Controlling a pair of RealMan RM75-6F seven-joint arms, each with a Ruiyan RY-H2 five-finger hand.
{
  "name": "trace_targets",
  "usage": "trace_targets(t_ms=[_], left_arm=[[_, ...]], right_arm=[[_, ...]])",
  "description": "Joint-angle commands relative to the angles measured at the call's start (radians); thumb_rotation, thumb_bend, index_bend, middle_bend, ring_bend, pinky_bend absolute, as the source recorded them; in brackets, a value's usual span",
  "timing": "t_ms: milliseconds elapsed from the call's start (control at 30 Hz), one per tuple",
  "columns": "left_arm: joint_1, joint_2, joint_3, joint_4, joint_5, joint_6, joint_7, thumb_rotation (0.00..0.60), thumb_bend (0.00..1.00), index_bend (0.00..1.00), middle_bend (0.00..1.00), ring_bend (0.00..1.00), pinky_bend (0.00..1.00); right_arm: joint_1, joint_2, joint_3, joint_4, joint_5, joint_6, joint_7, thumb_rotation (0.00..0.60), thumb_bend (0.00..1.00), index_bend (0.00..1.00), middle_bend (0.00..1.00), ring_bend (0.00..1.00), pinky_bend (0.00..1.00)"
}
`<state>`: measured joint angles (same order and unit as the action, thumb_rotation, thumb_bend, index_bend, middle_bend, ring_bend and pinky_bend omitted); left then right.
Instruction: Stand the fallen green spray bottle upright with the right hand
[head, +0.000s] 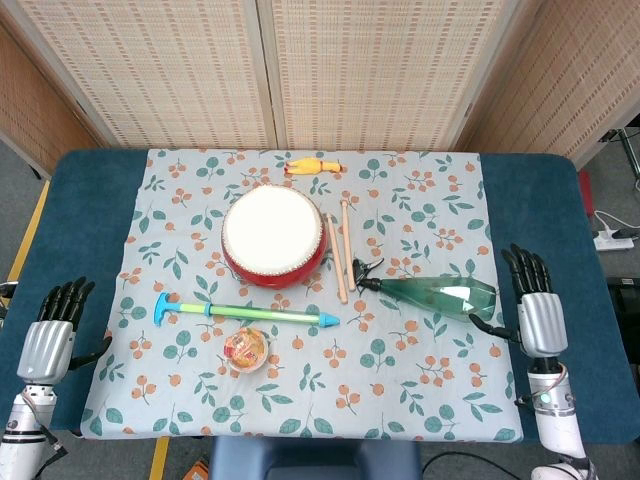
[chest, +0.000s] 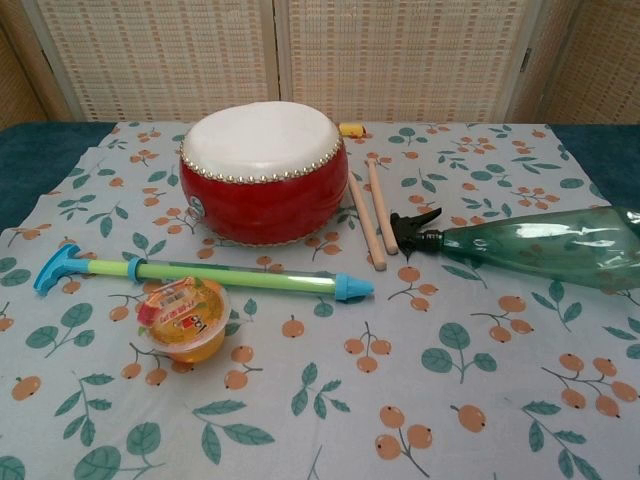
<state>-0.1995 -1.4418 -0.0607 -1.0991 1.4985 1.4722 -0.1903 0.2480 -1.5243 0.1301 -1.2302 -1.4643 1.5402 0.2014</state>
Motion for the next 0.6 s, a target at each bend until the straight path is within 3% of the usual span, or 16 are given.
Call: trace_targets(t_ms=[33, 233, 267, 300, 367, 400, 467, 533, 600], left_arm=[[-0.001, 0.0, 0.003, 0.003, 0.003, -0.005, -0.008, 0.6, 0.22, 0.0, 0.0, 0.0, 0.01], [0.002, -0.002, 0.006, 0.005, 0.01, 0.0, -0.013, 0.6, 0.22, 0.0, 0.0, 0.0, 0.01], [0.003, -0.002, 0.007, 0.007, 0.011, 0.0, -0.015, 0.6, 0.22, 0.0, 0.0, 0.0, 0.01], [0.002, -0.003, 0.007, 0.008, 0.012, 0.0, -0.016, 0.6, 0.22, 0.0, 0.0, 0.0, 0.01], [-0.001, 0.001, 0.007, 0.003, 0.014, -0.004, -0.016, 0.6, 0.22, 0.0, 0.0, 0.0, 0.01], [-0.001, 0.001, 0.007, 0.001, 0.014, -0.005, -0.016, 0.6, 0.22, 0.0, 0.0, 0.0, 0.01], [-0.003, 0.003, 0.008, -0.006, 0.013, -0.012, -0.014, 0.6, 0.22, 0.0, 0.0, 0.0, 0.0], [-0.003, 0.008, 0.013, -0.014, 0.012, -0.024, -0.011, 0.6, 0.22, 0.0, 0.0, 0.0, 0.0], [-0.005, 0.017, 0.014, -0.027, 0.013, -0.029, -0.009, 0.6, 0.22, 0.0, 0.0, 0.0, 0.0]], right_arm=[[0.006, 0.001, 0.006, -0.02, -0.001, -0.013, -0.021, 0.6, 0.0, 0.0, 0.0, 0.0, 0.0], [0.021, -0.007, 0.014, -0.053, -0.027, -0.012, -0.008, 0.6, 0.0, 0.0, 0.0, 0.0, 0.0], [0.027, -0.009, 0.029, -0.07, -0.027, -0.004, 0.007, 0.6, 0.0, 0.05, 0.03, 0.01, 0.01], [0.032, -0.016, 0.047, -0.078, -0.026, 0.008, 0.011, 0.6, 0.0, 0.11, 0.07, 0.04, 0.05], [0.052, -0.004, 0.075, -0.116, -0.005, -0.015, -0.041, 0.6, 0.0, 0.35, 0.24, 0.21, 0.29], [0.063, 0.015, 0.087, -0.155, 0.022, -0.049, -0.089, 0.6, 0.0, 0.41, 0.31, 0.3, 0.39], [0.093, 0.087, 0.111, -0.291, 0.147, -0.183, -0.277, 0.6, 0.0, 0.42, 0.41, 0.37, 0.48], [0.135, 0.149, 0.136, -0.404, 0.319, -0.302, -0.519, 0.6, 0.0, 0.37, 0.43, 0.31, 0.43], [0.204, 0.156, 0.159, -0.475, 0.531, -0.337, -0.829, 0.6, 0.0, 0.32, 0.43, 0.24, 0.35]])
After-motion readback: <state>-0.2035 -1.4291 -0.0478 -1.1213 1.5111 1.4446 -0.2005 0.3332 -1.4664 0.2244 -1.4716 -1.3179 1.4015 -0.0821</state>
